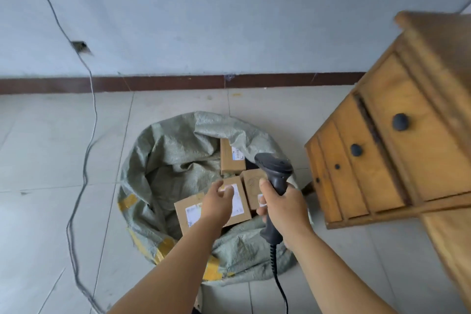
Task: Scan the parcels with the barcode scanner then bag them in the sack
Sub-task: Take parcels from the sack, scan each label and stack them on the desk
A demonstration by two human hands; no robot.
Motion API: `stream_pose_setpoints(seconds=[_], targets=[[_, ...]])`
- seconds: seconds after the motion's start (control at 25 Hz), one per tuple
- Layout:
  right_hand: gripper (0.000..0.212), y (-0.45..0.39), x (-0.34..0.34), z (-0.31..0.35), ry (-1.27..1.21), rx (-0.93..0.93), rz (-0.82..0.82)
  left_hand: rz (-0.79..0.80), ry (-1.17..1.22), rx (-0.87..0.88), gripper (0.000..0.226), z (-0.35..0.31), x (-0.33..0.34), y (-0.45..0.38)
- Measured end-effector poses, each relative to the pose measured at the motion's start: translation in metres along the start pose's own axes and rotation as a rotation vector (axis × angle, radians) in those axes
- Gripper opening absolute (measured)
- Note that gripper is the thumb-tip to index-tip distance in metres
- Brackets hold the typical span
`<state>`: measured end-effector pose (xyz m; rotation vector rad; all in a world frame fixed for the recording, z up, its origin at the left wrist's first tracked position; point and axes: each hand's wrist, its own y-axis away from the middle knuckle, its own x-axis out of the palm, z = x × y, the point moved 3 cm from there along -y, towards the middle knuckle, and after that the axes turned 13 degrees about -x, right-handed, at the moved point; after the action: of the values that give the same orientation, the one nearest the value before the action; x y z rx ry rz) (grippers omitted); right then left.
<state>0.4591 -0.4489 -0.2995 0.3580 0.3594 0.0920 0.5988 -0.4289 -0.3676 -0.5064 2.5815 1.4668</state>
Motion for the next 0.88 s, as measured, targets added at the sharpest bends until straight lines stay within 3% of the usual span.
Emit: stream_pose_setpoints(seconds=[0.24, 0.4, 0.88], targets=[[0.031, 0.068, -0.127, 0.111, -0.112, -0.024, -0.230, 0.176, -0.039, 0.270, 0.049, -0.106, 0.050, 0.148], [0.035, 0.114, -0.203, 0.148, -0.155, -0.020, -0.397, 0.306, -0.128, 0.405, 0.044, -0.144, 0.090, 0.219], [0.029, 0.304, -0.339, 0.190, -0.325, 0.042, -0.967, 0.776, -0.512, 0.627, 0.052, -0.139, 0.216, 0.401]])
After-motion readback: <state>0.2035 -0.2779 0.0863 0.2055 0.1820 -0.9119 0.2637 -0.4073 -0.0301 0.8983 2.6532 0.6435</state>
